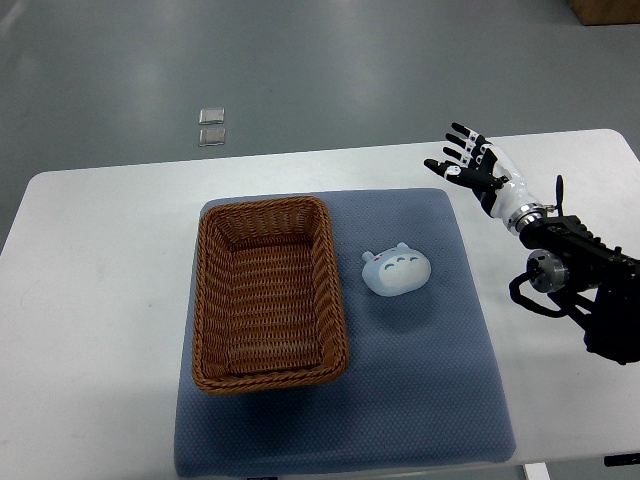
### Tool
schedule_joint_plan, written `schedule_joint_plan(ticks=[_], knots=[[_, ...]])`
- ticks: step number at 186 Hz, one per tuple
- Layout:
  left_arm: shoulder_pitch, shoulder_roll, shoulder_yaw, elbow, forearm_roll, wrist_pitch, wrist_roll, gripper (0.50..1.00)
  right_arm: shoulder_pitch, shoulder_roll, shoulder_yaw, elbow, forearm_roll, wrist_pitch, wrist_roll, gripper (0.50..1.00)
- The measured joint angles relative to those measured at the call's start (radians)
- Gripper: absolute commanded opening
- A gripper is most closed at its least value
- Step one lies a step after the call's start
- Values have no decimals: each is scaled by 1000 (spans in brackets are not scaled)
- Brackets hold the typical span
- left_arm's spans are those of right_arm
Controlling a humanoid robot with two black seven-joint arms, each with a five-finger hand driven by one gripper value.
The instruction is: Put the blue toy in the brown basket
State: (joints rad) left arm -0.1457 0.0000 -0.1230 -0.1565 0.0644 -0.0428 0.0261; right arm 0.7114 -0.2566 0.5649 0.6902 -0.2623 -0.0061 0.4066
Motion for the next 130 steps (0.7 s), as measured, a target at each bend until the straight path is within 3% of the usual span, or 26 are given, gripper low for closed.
schedule_joint_plan(ticks=[72,130], knots=[[0,0,2,0,0,0,0,1000,-4,5,2,0,13,-4,12,913],[0,0,2,0,0,0,0,1000,-6,7,3,0,15,-2,109,913]])
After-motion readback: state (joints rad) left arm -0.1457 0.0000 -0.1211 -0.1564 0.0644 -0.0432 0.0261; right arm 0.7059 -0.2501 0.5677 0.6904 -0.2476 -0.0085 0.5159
